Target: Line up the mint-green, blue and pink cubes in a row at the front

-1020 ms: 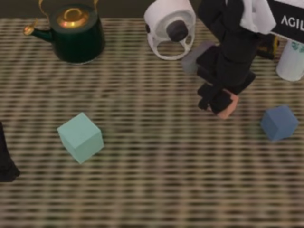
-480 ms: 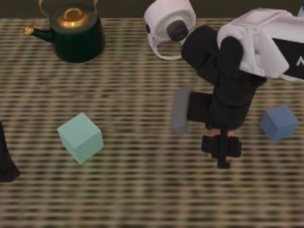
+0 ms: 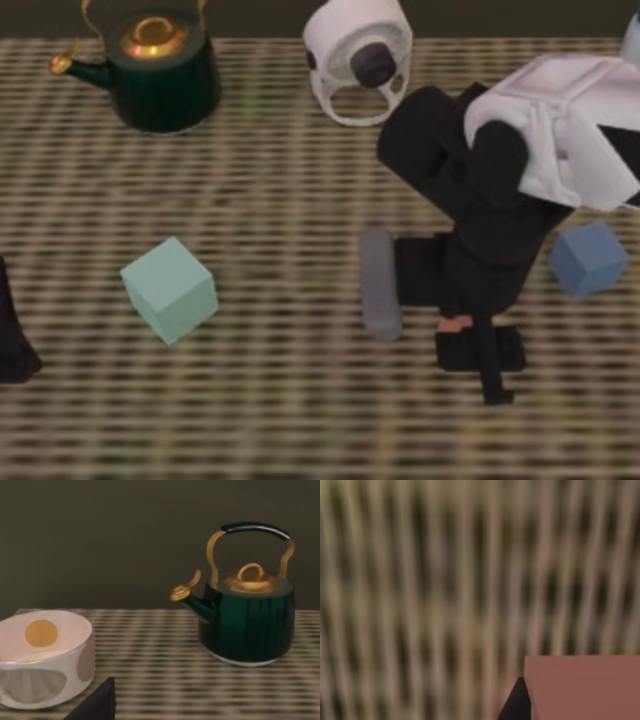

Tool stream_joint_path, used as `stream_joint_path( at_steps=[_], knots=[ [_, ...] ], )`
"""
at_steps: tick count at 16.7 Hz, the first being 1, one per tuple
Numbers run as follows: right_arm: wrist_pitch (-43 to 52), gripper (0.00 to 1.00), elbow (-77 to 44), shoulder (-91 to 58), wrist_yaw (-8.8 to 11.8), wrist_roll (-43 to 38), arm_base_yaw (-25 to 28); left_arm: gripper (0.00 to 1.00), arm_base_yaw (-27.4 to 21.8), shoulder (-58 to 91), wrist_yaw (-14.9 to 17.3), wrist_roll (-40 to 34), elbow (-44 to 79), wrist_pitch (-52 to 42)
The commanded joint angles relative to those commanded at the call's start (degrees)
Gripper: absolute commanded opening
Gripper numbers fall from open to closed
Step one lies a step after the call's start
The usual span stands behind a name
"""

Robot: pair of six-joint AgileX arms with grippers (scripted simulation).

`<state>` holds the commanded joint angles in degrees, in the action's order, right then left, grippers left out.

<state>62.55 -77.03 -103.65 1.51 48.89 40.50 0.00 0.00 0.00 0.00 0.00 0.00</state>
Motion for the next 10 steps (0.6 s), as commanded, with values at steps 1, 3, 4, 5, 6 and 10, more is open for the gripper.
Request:
stream_joint_path(
  at_steps=[1, 3, 4, 5, 6, 10],
  knots=[
    [-0.2, 0.00, 0.2, 0.0, 0.0, 0.0, 0.0, 1.00, 0.0, 0.0, 0.0, 0.0, 0.0, 0.0],
    [-2.4, 0.00, 1.7, -0.7, 0.0, 0.0, 0.0, 1.00, 0.0, 0.0, 0.0, 0.0, 0.0, 0.0],
    [-4.3, 0.00, 2.9, -1.2, 0.0, -0.1, 0.0, 1.00, 0.0, 0.0, 0.0, 0.0, 0.0, 0.0],
    [-6.6, 0.00, 4.3, -1.9, 0.0, -0.2, 0.0, 1.00, 0.0, 0.0, 0.0, 0.0, 0.0, 0.0],
    [-9.1, 0.00, 5.9, -2.6, 0.0, -0.2, 0.1, 1.00, 0.0, 0.0, 0.0, 0.0, 0.0, 0.0],
    [-15.4, 0.00, 10.2, -4.9, 0.0, 0.0, 0.4, 1.00, 0.0, 0.0, 0.0, 0.0, 0.0, 0.0]
  ],
)
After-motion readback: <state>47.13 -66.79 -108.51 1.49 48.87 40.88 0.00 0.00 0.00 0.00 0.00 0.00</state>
